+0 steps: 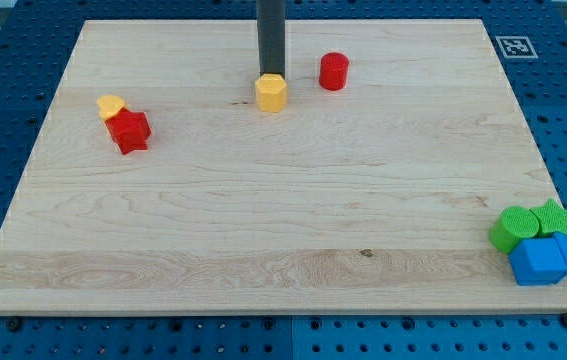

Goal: Slide the yellow hexagon to the red star

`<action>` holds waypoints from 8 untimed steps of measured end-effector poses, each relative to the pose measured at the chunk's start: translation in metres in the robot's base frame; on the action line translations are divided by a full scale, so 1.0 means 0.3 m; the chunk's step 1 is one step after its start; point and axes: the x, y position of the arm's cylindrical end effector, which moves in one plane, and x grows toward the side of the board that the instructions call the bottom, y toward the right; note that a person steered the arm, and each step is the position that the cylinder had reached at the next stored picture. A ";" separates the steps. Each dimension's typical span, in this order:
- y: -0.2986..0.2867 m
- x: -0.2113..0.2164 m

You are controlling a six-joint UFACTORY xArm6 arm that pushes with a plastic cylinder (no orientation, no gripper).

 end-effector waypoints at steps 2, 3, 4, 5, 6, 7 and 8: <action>0.000 -0.129; 0.045 -0.125; 0.034 -0.072; 0.034 0.000; 0.019 0.145; -0.005 0.262; -0.008 0.268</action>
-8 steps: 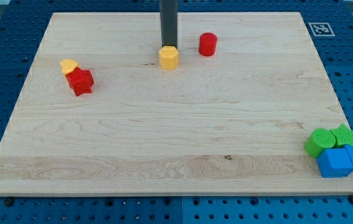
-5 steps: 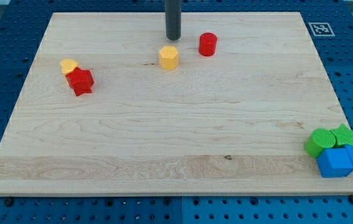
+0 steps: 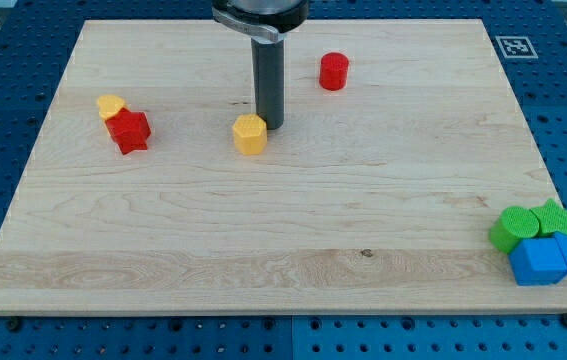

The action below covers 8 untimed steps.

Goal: Slide the yellow hexagon to the red star

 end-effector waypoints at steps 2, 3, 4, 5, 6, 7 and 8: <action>0.052 -0.001; 0.126 0.006; 0.134 0.085; 0.079 0.157; -0.030 0.206; -0.088 0.204; 0.050 0.204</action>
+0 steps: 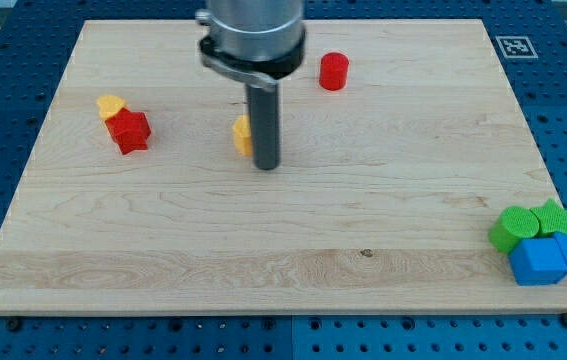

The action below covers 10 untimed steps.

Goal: Slide the yellow hexagon to the red star

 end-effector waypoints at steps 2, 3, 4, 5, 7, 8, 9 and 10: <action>0.102 -0.040; -0.010 -0.057; -0.137 -0.057; -0.183 -0.060; -0.003 -0.098; -0.030 -0.137; -0.125 -0.137; -0.294 -0.083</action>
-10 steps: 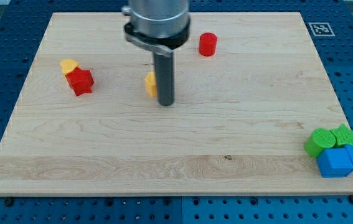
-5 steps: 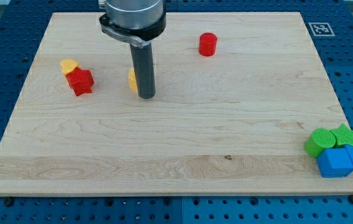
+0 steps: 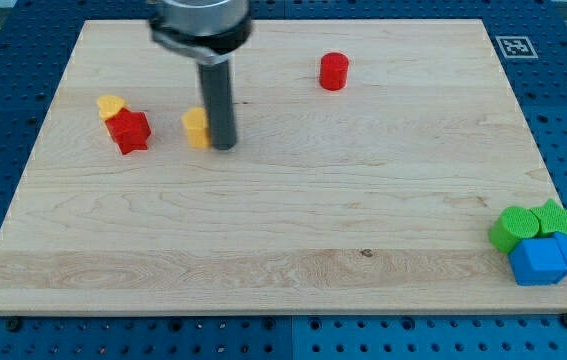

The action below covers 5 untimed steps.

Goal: Slide the yellow hexagon to the red star

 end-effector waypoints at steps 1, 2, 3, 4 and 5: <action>-0.092 0.017; -0.027 0.002; 0.084 -0.019; 0.083 -0.094; 0.012 -0.158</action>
